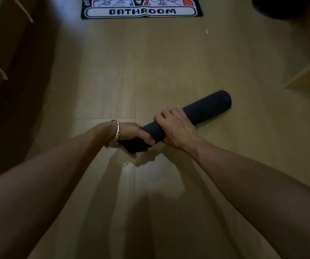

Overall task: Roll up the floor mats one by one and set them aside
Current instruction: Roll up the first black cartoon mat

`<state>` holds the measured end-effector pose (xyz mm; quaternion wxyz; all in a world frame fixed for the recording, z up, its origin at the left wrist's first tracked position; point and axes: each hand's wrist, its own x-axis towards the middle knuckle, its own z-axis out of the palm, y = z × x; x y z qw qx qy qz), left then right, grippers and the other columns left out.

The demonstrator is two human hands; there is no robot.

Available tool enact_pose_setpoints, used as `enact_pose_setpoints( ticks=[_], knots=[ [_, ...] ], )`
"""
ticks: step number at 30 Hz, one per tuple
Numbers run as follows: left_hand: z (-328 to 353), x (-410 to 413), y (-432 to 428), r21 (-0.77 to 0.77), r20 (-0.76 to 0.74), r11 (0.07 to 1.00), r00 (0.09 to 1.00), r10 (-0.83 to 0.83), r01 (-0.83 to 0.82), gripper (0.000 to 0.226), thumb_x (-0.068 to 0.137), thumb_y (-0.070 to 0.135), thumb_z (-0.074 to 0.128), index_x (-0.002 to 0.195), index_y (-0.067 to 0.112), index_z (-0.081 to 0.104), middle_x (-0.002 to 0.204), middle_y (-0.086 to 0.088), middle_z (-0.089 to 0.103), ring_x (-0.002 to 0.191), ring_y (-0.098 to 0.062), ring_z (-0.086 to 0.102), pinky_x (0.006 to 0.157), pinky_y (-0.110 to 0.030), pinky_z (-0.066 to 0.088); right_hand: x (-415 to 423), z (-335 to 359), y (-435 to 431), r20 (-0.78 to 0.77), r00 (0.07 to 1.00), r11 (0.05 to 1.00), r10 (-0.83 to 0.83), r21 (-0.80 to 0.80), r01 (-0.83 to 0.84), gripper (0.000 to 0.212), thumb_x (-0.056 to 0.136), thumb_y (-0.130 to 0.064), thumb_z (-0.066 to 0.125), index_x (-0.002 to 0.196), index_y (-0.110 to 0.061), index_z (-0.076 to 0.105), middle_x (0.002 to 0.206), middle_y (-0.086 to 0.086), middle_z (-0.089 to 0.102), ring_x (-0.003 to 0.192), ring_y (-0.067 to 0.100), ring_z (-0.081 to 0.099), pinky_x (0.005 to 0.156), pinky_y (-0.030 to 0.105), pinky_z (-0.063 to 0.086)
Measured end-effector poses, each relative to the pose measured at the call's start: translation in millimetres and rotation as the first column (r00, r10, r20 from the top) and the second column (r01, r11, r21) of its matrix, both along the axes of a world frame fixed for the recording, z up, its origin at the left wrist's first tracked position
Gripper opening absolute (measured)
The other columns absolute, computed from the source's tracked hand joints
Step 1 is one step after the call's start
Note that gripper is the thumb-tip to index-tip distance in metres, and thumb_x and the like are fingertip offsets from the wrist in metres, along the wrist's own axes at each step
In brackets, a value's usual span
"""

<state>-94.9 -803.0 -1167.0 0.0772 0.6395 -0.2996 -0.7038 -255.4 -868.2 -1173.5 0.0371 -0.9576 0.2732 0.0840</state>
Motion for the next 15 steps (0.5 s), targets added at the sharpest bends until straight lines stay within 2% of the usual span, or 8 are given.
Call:
enact_pose_setpoints(
  ticks=[3,5,7,9,11,12,13,15],
  knots=[
    [6.9,-4.2,1.2,0.006,-0.106,0.999,0.994,0.039,-0.039,0.058,0.068,0.034,0.076,0.118,0.016,0.052,0.11,-0.01,0.063,0.095,-0.023,0.063,0.079,-0.039,0.054,0.1,2.8,1.2,0.019,0.999,0.998,0.04,-0.039,-0.04,0.043,0.087,-0.027,0.061,0.125,-0.016,0.044,0.127,0.009,0.05,0.12,0.029,0.045,0.112,0.044,0.021],
    [11.4,-8.0,0.7,-0.001,-0.1,0.998,0.993,0.062,-0.063,0.045,0.075,0.031,0.071,0.112,0.013,0.053,0.097,-0.008,0.063,0.081,-0.019,0.062,0.072,-0.033,0.054,-0.4,2.5,3.3,0.039,0.998,0.998,0.046,-0.054,-0.044,0.043,0.087,-0.027,0.061,0.125,-0.014,0.045,0.126,0.01,0.05,0.119,0.03,0.045,0.112,0.045,0.022],
    [13.0,-11.8,-4.0,-0.064,-0.003,0.996,0.998,0.063,-0.063,0.039,0.079,0.028,0.068,0.11,0.007,0.054,0.09,-0.01,0.061,0.074,-0.019,0.06,0.068,-0.031,0.052,1.4,3.3,2.5,0.055,0.998,0.999,-0.017,-0.045,0.02,0.048,0.085,-0.028,0.063,0.127,-0.015,0.044,0.13,0.01,0.047,0.123,0.028,0.042,0.113,0.045,0.02],
    [15.6,-14.8,-11.4,-0.182,0.218,0.983,0.976,0.019,0.022,0.041,0.078,0.031,0.071,0.107,0.007,0.056,0.086,-0.01,0.062,0.069,-0.021,0.06,0.063,-0.029,0.051,3.2,5.7,-2.3,0.047,0.987,0.988,-0.153,0.005,0.153,0.064,0.083,-0.027,0.067,0.138,-0.017,0.035,0.143,0.011,0.035,0.134,0.028,0.031,0.117,0.045,0.015],
    [16.8,-19.7,-16.6,-0.293,0.442,0.949,0.897,0.025,0.118,0.045,0.077,0.035,0.072,0.109,0.01,0.053,0.081,-0.005,0.059,0.067,-0.018,0.058,0.056,-0.026,0.049,1.6,10.0,-11.3,0.054,0.945,0.941,-0.324,0.126,0.315,0.081,0.082,-0.019,0.068,0.148,-0.017,0.021,0.153,0.012,0.016,0.143,0.029,0.015,0.118,0.045,0.014],
    [16.9,-23.6,-17.2,-0.339,0.512,0.932,0.856,0.069,0.128,0.045,0.078,0.035,0.071,0.11,0.012,0.05,0.079,-0.002,0.056,0.066,-0.016,0.056,0.052,-0.024,0.046,0.2,12.3,-16.5,0.079,0.906,0.889,-0.416,0.244,0.387,0.083,0.085,-0.014,0.066,0.15,-0.017,0.015,0.156,0.011,0.009,0.144,0.029,0.013,0.118,0.044,0.018],
    [17.8,-28.7,-15.7,-0.382,0.554,0.918,0.822,0.133,0.109,0.044,0.079,0.035,0.07,0.11,0.015,0.046,0.077,-0.001,0.054,0.064,-0.014,0.055,0.048,-0.022,0.043,-0.7,14.5,-21.5,0.108,0.856,0.812,-0.505,0.396,0.429,0.08,0.088,-0.011,0.06,0.151,-0.018,0.013,0.157,0.01,0.008,0.143,0.029,0.017,0.116,0.041,0.024],
    [14.1,-41.3,-10.9,-0.447,0.578,0.894,0.773,0.261,0.032,0.043,0.081,0.034,0.068,0.113,0.017,0.044,0.08,-0.002,0.054,0.066,-0.016,0.056,0.048,-0.023,0.043,0.6,15.5,-30.2,0.15,0.728,0.607,-0.669,0.675,0.419,0.068,0.094,-0.016,0.051,0.152,-0.017,0.015,0.156,0.01,0.018,0.139,0.027,0.029,0.111,0.038,0.033]
  ],
)
